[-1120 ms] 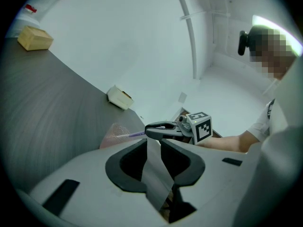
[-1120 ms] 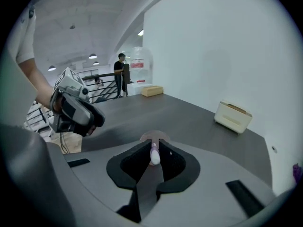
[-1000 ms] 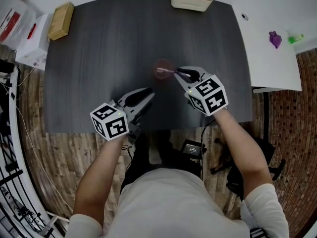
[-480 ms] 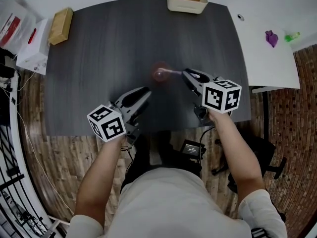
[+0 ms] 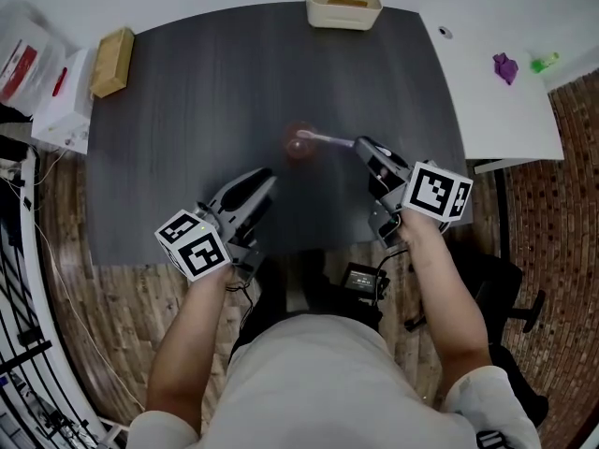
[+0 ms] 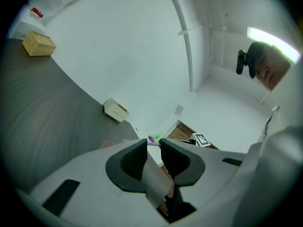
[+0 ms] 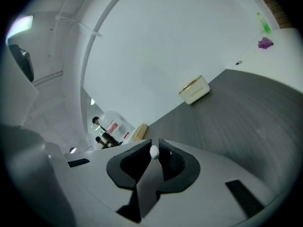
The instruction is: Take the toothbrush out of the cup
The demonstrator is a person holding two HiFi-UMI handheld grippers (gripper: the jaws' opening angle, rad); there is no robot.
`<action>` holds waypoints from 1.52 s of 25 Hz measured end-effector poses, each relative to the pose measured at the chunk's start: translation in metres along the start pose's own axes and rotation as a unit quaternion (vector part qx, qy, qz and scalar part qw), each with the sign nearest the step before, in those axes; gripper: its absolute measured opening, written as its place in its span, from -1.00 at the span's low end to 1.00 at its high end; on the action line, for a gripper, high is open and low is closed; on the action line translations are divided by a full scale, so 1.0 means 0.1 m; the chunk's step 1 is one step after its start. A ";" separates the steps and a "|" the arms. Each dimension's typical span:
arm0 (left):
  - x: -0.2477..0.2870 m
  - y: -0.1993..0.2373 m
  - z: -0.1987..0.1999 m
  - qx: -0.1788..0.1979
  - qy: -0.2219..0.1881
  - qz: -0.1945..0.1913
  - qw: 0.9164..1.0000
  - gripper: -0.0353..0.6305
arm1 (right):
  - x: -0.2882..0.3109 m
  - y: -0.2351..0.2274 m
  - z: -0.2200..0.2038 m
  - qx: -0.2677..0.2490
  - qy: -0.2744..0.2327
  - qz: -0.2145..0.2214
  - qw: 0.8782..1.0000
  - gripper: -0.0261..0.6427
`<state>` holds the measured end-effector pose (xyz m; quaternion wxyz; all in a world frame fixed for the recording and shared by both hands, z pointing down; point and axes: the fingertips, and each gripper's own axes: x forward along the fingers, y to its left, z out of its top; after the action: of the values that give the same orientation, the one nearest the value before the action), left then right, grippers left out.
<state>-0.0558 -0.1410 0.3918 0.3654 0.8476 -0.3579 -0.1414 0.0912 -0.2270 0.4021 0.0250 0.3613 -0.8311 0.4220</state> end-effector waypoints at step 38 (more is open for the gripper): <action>-0.46 -0.61 0.20 -0.019 -0.037 -0.036 0.998 -0.65 | -0.77 0.61 0.08 0.052 -0.077 0.050 0.994 -0.76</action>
<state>-0.0676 -0.0895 0.3332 0.3625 0.8470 -0.3375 -0.1929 0.1121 -0.1647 0.3286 -0.0793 0.3513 -0.8246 0.4364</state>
